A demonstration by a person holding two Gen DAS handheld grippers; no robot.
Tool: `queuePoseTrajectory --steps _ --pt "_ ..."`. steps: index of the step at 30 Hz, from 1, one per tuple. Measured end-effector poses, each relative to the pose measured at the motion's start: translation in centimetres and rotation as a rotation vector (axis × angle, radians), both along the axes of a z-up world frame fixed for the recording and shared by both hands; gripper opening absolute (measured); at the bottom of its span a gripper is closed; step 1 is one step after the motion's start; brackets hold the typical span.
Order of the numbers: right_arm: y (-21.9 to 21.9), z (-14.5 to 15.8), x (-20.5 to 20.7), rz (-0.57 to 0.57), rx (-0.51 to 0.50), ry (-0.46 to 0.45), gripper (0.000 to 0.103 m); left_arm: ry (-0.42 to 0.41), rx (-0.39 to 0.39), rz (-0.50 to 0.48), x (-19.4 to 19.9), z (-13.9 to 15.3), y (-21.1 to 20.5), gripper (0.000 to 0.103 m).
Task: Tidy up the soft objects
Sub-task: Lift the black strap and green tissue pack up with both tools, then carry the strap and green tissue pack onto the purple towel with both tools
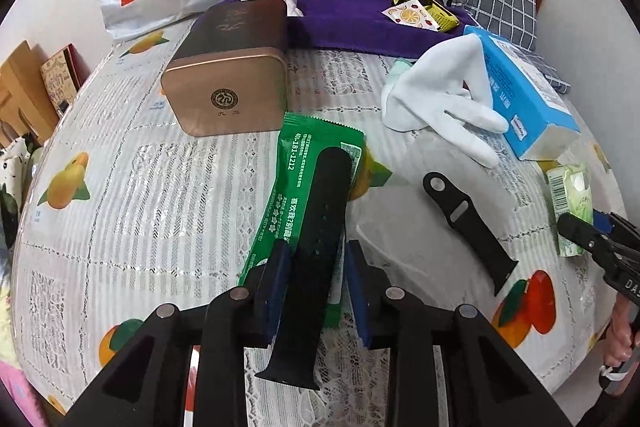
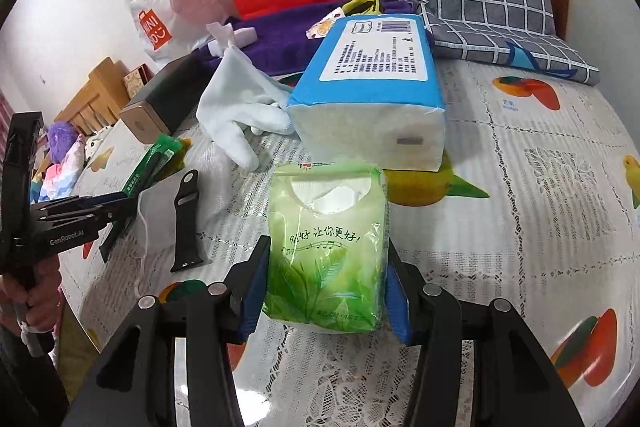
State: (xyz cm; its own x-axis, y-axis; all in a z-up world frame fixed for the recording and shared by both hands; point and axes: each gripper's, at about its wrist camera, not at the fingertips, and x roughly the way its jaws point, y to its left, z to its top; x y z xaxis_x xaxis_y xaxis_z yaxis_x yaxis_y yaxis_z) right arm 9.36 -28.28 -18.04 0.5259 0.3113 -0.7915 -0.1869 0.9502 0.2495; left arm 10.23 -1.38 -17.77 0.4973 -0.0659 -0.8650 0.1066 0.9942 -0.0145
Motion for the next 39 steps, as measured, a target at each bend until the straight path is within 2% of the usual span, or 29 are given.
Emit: queuePoseTrajectory --steps 3,6,12,23,39 --pt "0.0 0.0 0.0 0.002 -0.002 0.002 0.051 -0.007 0.011 -0.01 0.1 0.1 -0.2 0.021" --pt "-0.1 0.1 0.0 -0.004 -0.006 0.001 0.051 0.001 -0.045 0.008 0.2 0.4 0.7 0.021" --pt "-0.5 1.1 -0.4 -0.014 -0.014 -0.009 0.051 -0.021 -0.079 0.037 -0.2 1.6 2.0 0.02" --pt "-0.2 5.0 -0.9 -0.003 -0.003 -0.071 0.051 -0.077 -0.101 0.054 -0.4 5.3 2.7 0.02" --pt "1.3 9.6 3.3 0.013 -0.015 -0.126 0.051 -0.135 -0.116 0.094 3.2 9.9 3.6 0.02"
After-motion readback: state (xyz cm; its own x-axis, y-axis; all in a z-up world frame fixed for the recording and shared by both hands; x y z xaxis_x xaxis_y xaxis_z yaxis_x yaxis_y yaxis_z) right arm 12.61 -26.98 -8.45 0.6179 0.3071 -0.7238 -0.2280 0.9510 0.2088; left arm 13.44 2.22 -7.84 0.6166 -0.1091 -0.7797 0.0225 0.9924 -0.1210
